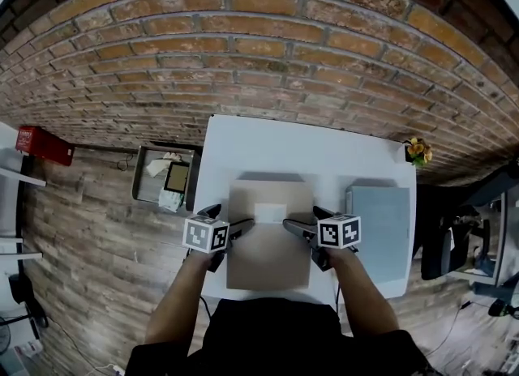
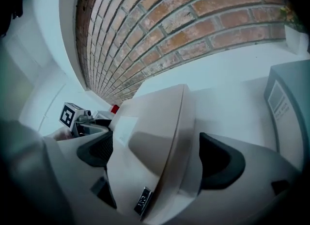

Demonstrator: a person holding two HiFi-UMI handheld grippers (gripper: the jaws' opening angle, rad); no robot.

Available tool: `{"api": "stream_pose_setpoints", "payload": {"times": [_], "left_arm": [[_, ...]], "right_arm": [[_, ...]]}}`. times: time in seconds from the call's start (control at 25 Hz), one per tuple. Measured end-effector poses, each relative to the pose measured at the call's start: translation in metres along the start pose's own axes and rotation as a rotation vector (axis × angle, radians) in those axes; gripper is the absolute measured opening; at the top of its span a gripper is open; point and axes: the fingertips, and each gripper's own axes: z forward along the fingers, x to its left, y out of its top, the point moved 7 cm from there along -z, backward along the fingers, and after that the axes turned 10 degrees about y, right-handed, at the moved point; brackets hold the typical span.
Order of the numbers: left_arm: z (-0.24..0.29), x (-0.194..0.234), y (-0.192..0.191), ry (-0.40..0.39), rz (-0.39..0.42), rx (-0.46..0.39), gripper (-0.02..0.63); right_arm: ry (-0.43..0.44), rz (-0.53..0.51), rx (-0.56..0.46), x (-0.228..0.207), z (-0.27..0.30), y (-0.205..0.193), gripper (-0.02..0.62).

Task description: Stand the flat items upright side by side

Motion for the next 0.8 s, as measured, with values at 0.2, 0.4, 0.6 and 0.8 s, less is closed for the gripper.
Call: {"api": "stream_pose_setpoints", "payload": {"times": [0.2, 0.4, 0.6, 0.8], "left_arm": [[0.008, 0.002, -0.003, -0.08, -0.041, 0.031, 0.508], [0.011, 0.004, -0.002, -0.105, -0.042, 0.043, 0.508], [0.014, 0.0, -0.003, -0.099, -0.02, 0.051, 0.508], [0.02, -0.004, 0.003, -0.13, 0.017, 0.061, 0.508]], "right_arm": [[-0.009, -0.01, 0.05, -0.006, 0.009, -0.002, 0.55], [-0.022, -0.026, 0.057, -0.006, 0.009, -0.002, 0.517], [-0.043, -0.042, 0.072, -0.005, 0.012, -0.003, 0.517], [-0.017, -0.053, 0.096, -0.006, 0.015, 0.002, 0.508]]}}
